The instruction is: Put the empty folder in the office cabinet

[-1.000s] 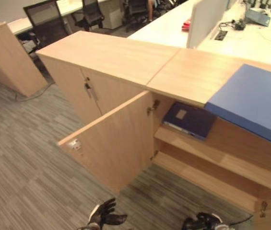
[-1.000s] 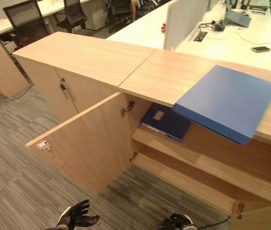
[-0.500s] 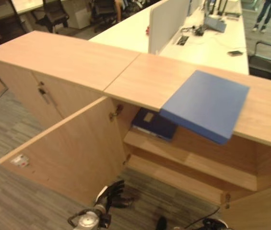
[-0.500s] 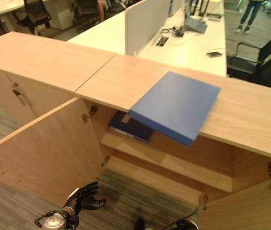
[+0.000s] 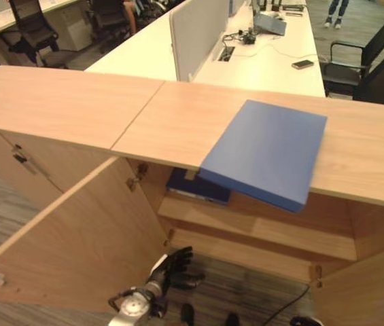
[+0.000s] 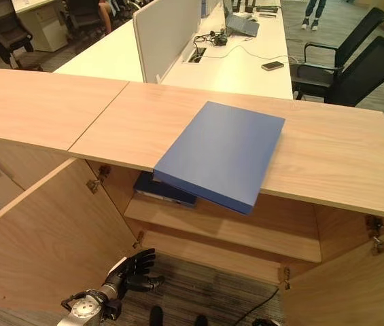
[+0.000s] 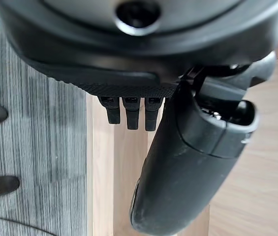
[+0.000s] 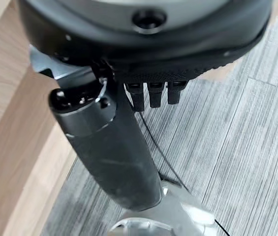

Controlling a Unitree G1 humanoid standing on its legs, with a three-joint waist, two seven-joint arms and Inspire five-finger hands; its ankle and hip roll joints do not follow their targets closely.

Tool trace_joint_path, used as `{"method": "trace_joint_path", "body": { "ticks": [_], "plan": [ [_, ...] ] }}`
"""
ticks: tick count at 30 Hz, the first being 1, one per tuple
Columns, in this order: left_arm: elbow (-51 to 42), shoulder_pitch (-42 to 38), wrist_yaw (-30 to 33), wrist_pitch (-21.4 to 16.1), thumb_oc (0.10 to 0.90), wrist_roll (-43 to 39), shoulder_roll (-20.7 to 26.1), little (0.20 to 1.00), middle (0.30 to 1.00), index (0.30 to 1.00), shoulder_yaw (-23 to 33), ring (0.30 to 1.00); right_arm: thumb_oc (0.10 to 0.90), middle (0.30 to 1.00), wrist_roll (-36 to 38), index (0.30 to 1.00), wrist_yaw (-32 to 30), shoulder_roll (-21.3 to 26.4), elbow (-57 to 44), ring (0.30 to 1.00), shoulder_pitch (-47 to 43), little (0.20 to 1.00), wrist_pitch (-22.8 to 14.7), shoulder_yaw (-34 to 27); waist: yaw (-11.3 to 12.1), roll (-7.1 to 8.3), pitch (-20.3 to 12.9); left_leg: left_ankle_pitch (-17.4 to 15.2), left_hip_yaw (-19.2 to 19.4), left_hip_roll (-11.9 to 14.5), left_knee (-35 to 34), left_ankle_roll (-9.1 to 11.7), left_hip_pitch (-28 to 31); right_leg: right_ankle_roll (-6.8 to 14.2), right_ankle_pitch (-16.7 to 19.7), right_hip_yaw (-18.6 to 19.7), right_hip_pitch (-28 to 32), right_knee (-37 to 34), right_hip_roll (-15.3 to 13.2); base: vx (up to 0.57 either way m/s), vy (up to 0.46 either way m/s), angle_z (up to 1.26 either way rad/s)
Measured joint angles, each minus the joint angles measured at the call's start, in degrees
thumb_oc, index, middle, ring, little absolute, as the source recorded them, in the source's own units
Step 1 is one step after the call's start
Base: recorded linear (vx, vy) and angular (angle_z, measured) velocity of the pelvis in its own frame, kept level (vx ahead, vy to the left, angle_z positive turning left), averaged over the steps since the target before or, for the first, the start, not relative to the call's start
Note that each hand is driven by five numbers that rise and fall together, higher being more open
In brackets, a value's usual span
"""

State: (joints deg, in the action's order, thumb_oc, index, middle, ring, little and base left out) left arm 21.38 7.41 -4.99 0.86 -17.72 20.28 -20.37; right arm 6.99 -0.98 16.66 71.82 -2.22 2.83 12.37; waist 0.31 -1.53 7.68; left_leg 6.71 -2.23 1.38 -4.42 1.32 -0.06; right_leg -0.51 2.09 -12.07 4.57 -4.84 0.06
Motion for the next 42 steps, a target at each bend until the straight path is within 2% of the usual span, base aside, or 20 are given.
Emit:
{"method": "trace_joint_path", "body": {
  "ticks": [4, 12, 15, 19, 23, 26, 28, 29, 31, 33, 34, 35, 36, 38, 39, 40, 41, 42],
  "plan": [
    [-5.1, 2.2, 0.9, -0.1, 0.8, -0.1, 1.2, 0.9, 0.9, 0.9, 2.6, 0.9, 0.8, 0.9, 0.0, 0.9, -0.3, -0.6, -0.1, 0.9, 0.3, 0.9, -0.1, -0.4, 0.2, -0.04, -0.1, -0.8, 0.3, -1.1, -0.2, -1.0, 1.6, 1.1, -0.5, 0.4, 1.5, -0.1, -1.1, 0.05, 0.074, -0.02],
    [-16.0, 8.6, 5.4, -0.8, 0.8, 0.0, 0.8, 0.9, 0.9, 0.9, 9.9, 0.9, 0.8, 0.9, 0.4, 0.9, -0.6, -0.6, -2.8, 0.9, 2.4, 0.9, -0.3, -2.0, 1.7, -0.28, -0.5, -1.1, 0.1, -1.2, -0.4, -1.0, 1.0, 1.4, -0.7, 0.3, 0.9, -0.1, -1.1, -0.01, 0.028, 0.02],
    [-26.1, 11.4, 14.7, -2.9, 0.8, 6.5, 0.6, 0.9, 0.9, 0.9, 17.7, 0.9, 0.8, 0.9, 2.5, 0.9, -2.5, -2.0, -4.8, 0.9, 4.7, 0.9, -0.8, -2.0, 2.2, 0.86, -1.0, -1.2, -0.6, -1.0, -0.4, -0.5, 0.1, 1.4, -0.7, -0.3, 0.2, -0.1, -0.9, 0.0, 0.0, 0.07],
    [-30.6, 7.9, 26.3, -7.2, 0.8, 16.1, 0.9, 0.9, 0.9, 0.9, 23.8, 0.9, 0.8, 0.9, 2.8, 0.9, -4.1, -3.5, -4.4, 0.9, 5.9, 0.9, -1.7, -1.8, 3.1, 2.42, -2.1, -1.3, -0.3, -0.9, -0.3, -0.6, 0.0, 1.5, -0.7, 0.0, 0.1, -0.1, -0.9, 0.0, -0.001, -0.01],
    [-32.9, 4.2, 30.2, -8.9, 0.8, 21.2, 1.6, 0.9, 0.9, 0.9, 21.7, 0.9, 0.8, 0.9, 2.8, 0.9, -5.3, -4.5, -3.9, 0.9, 5.8, 0.9, -2.2, -1.5, 3.0, 3.03, -2.4, -1.3, 0.4, -1.1, -0.2, -0.6, 0.3, 1.7, -0.5, 0.5, 0.1, -0.1, -1.2, 0.02, 0.023, -0.06],
    [-32.9, 2.1, 30.6, -8.9, 0.8, 21.4, 1.9, 0.9, 0.9, 0.9, 18.6, 0.9, 0.8, 0.9, 2.8, 0.9, -5.6, -4.5, -3.3, 0.9, 4.6, 0.9, -2.3, -1.5, 2.6, 3.0, -2.4, -1.3, 0.9, -1.3, -0.2, -0.7, 0.7, 2.0, -0.2, 1.1, 0.1, -0.1, -1.4, 0.01, 0.049, -0.12],
    [-32.9, 1.7, 30.6, -8.9, 0.8, 21.4, 2.0, 0.9, 0.9, 0.9, 17.9, 0.9, 0.8, 0.9, 2.8, 0.9, -5.6, -4.6, -3.1, 0.9, 4.3, 0.9, -2.3, -1.5, 2.3, 2.95, -2.4, -1.5, 1.8, -1.3, -0.3, -0.9, 1.1, 2.1, 0.0, 2.0, 0.2, -0.1, -1.4, -0.03, 0.075, -0.2],
    [-32.9, 1.6, 30.6, -8.9, 0.8, 21.4, 2.0, 0.9, 0.9, 0.9, 17.9, 0.9, 0.8, 0.9, 2.9, 0.9, -5.7, -4.7, -3.2, 0.9, 4.1, 0.9, -2.3, -1.5, 1.4, 2.93, -2.4, -1.5, 2.0, -1.4, -0.3, -0.9, 1.2, 2.2, 0.0, 2.1, -0.1, -0.1, -1.6, -0.06, 0.1, -0.16],
    [-33.0, 1.6, 30.6, -8.9, 0.8, 21.4, 2.2, 0.9, 0.9, 0.9, 17.8, 0.9, 0.8, 0.9, 3.3, 0.9, -5.9, -4.6, -3.1, 0.9, 4.1, 0.9, -2.3, -2.0, 1.3, 2.75, -2.3, -1.6, 2.6, -1.4, -0.4, -1.0, 1.2, 2.3, 0.1, 2.6, -0.4, -0.1, -1.7, -0.12, 0.057, -0.18],
    [-33.0, 1.7, 30.6, -8.9, 0.8, 21.4, 2.3, 0.9, 0.9, 0.9, 17.9, 0.9, 0.8, 0.9, 3.3, 0.9, -6.3, -4.4, -3.1, 0.9, 3.9, 0.9, -2.3, -2.0, 1.4, 2.72, -2.2, -1.8, 4.0, -1.4, -0.3, -1.4, 1.1, 2.5, 0.2, 3.6, -1.4, 0.7, -1.8, -0.18, -0.004, -0.38],
    [-33.1, 1.6, 30.8, -8.9, 0.8, 21.3, 2.8, 0.9, 0.9, 0.9, 17.9, 0.9, 0.8, 0.9, 3.3, 0.9, -6.7, -4.4, -3.1, 0.9, 2.8, 0.9, -2.3, -2.0, 1.8, 2.56, -1.9, -1.5, 5.8, -0.7, -0.2, -1.9, 0.7, 3.3, -0.7, 3.5, -3.4, 2.2, -2.3, -0.1, -0.052, -0.54],
    [-33.1, 1.7, 30.9, -8.9, 0.8, 21.3, 3.5, 0.9, 0.9, 0.9, 18.0, 0.9, 0.8, 0.9, 3.3, 0.9, -6.9, -4.4, -3.0, 0.9, 2.0, 0.9, -2.2, -1.9, 2.1, 2.57, -1.9, -1.1, 7.3, -0.2, -0.2, -2.4, 0.3, 4.0, -1.5, 1.9, -4.1, 2.3, -2.7, -0.13, -0.081, -0.86],
    [-33.1, 1.7, 31.0, -8.9, 0.8, 21.3, 3.7, 0.9, 0.9, 0.9, 18.5, 0.9, 0.8, 0.9, 3.3, 0.9, -7.0, -4.5, -2.9, 0.9, 1.1, 0.9, -2.2, -1.8, 3.3, 1.95, -1.5, -1.2, 9.7, 1.1, -0.2, -2.6, 0.0, 3.8, -2.0, -1.8, -4.9, 4.0, -3.7, -0.1, -0.162, -0.84],
    [-32.4, 0.7, 31.3, -8.9, 0.8, 21.3, 2.8, 0.9, 0.9, 0.9, 18.8, 0.9, 0.8, 0.9, 3.2, 0.9, -6.6, -4.7, -3.0, 0.9, -1.0, 0.9, -2.4, -1.2, 3.3, 0.72, -0.9, -1.4, 11.2, 3.0, 0.3, -2.9, -0.3, 4.4, -2.5, -7.1, -5.3, 10.7, -10.5, -0.03, -0.15, -0.67],
    [-32.3, 0.2, 31.8, -8.9, 0.8, 21.3, 3.3, 0.9, 0.9, 0.9, 19.0, 0.9, 0.8, 0.9, 3.2, 0.9, -6.4, -5.6, -3.0, 0.9, -1.0, 0.9, -2.3, -1.2, 4.3, 1.08, -0.8, -2.7, 11.7, 3.1, 0.7, -2.9, -0.3, 6.5, -1.9, -8.5, -4.7, 12.0, -15.1, -0.01, -0.186, -0.46],
    [-32.3, -0.1, 31.9, -8.9, 0.8, 21.3, 3.7, 0.9, 0.9, 0.9, 19.6, 0.9, 0.8, 0.9, 3.2, 0.9, -6.4, -6.5, -3.1, 0.9, -0.9, 0.9, -2.3, -1.2, 4.6, 2.1, -0.8, -2.9, 11.9, 3.1, 1.2, -2.5, -0.3, 7.9, -0.2, -8.8, -2.7, 10.3, -17.8, -0.01, -0.295, -0.35],
    [-32.4, -0.2, 32.2, -8.9, 0.8, 21.3, 4.0, 0.9, 0.9, 0.9, 20.6, 0.9, 0.8, 0.9, 3.2, 0.9, -6.2, -7.6, -3.0, 0.9, -0.6, 0.9, -2.3, -1.2, 4.7, 3.39, -0.8, -2.8, 11.9, 3.0, 1.3, -1.8, -0.3, 8.3, 2.1, -8.8, -0.9, 8.5, -19.4, 0.0, -0.346, -0.04],
    [-32.3, -0.6, 33.0, -8.9, 0.8, 21.3, 4.8, 0.9, 0.9, 0.9, 21.1, 0.9, 0.8, 0.9, 3.1, 0.9, -5.7, -8.4, -3.1, 0.9, -0.2, 0.9, -2.3, -1.1, 5.0, 4.62, -0.7, -2.5, 11.8, 3.1, 1.4, -0.4, -0.4, 9.3, 3.3, -8.9, 0.1, 7.6, -21.2, 0.04, -0.313, -0.14]
  ]
}}
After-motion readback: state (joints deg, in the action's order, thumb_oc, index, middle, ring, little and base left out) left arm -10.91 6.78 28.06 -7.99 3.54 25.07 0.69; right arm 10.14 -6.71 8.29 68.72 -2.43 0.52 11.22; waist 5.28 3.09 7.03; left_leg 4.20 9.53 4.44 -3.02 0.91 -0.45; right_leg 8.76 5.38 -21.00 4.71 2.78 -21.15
